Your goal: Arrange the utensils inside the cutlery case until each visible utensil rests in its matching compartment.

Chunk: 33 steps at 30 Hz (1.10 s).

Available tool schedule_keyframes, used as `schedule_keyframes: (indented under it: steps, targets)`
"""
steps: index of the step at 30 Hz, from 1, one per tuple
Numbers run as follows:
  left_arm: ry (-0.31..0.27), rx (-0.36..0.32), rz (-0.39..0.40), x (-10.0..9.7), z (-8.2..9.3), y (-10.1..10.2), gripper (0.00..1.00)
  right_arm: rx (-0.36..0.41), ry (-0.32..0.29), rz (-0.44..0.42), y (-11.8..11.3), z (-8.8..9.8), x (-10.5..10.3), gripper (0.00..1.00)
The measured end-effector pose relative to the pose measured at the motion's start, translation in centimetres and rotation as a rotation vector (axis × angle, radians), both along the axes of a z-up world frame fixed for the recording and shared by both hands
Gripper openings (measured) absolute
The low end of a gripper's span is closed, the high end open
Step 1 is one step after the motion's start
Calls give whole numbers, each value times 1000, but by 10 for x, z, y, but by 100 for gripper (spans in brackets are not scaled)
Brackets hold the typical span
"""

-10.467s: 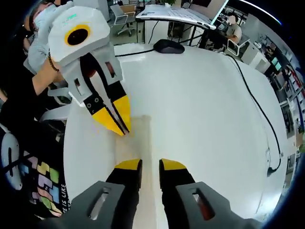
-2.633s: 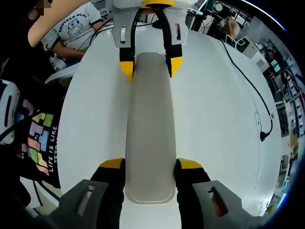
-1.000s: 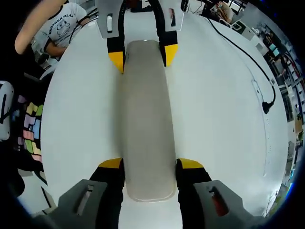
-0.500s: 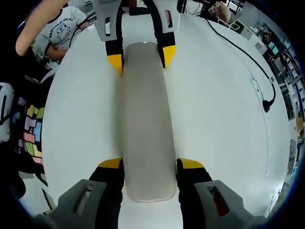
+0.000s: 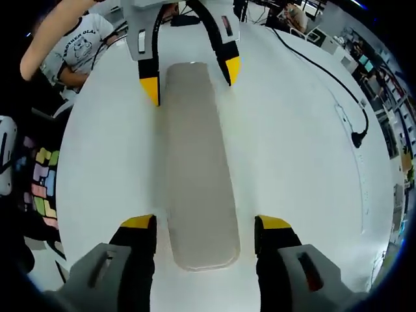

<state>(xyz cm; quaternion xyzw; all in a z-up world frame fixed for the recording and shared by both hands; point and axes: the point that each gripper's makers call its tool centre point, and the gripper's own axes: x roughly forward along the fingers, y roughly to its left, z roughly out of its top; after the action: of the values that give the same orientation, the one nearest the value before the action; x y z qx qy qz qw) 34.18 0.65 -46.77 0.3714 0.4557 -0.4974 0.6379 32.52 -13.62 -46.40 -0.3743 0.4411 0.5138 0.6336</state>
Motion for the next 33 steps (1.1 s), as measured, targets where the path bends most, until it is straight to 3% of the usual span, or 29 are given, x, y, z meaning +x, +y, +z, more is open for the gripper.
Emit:
schedule_keyframes:
  steps: [1, 5, 11, 13, 15, 19, 23, 26, 28, 30, 33]
  targets:
    - [3, -40, 8, 0, 6, -2, 69, 10, -5, -2, -1, 3, -1, 68]
    - [-53, -60, 15, 3, 24, 7, 76, 32, -48, -21, -7, 16, 1, 76]
    - [-109, -169, 42, 0, 42, 11, 84, 123, -145, -98, -13, 28, 7, 85]
    - [-152, -245, 53, 0, 49, 7, 85, 176, -227, -145, -18, 36, 15, 86]
    - [-175, -324, 86, 1, 55, 3, 86, 230, -244, -203, -21, 39, 13, 86]
    - [-252, -409, 133, 3, 65, 7, 88, 344, -318, -282, -25, 49, 13, 86]
    - [-325, -488, 155, 1, 71, 12, 89, 452, -440, -373, -35, 63, 21, 85]
    - [-365, -553, 180, -4, 77, 14, 89, 524, -514, -427, -40, 71, 15, 85]
    - [-439, -596, 202, -7, 83, 18, 89, 574, -590, -456, -44, 80, 10, 85]
    - [-504, -607, 234, -8, 86, 26, 89, 617, -620, -501, -48, 83, 3, 85]
    - [-554, -664, 290, -15, 91, 33, 89, 678, -700, -564, -58, 92, -5, 85]
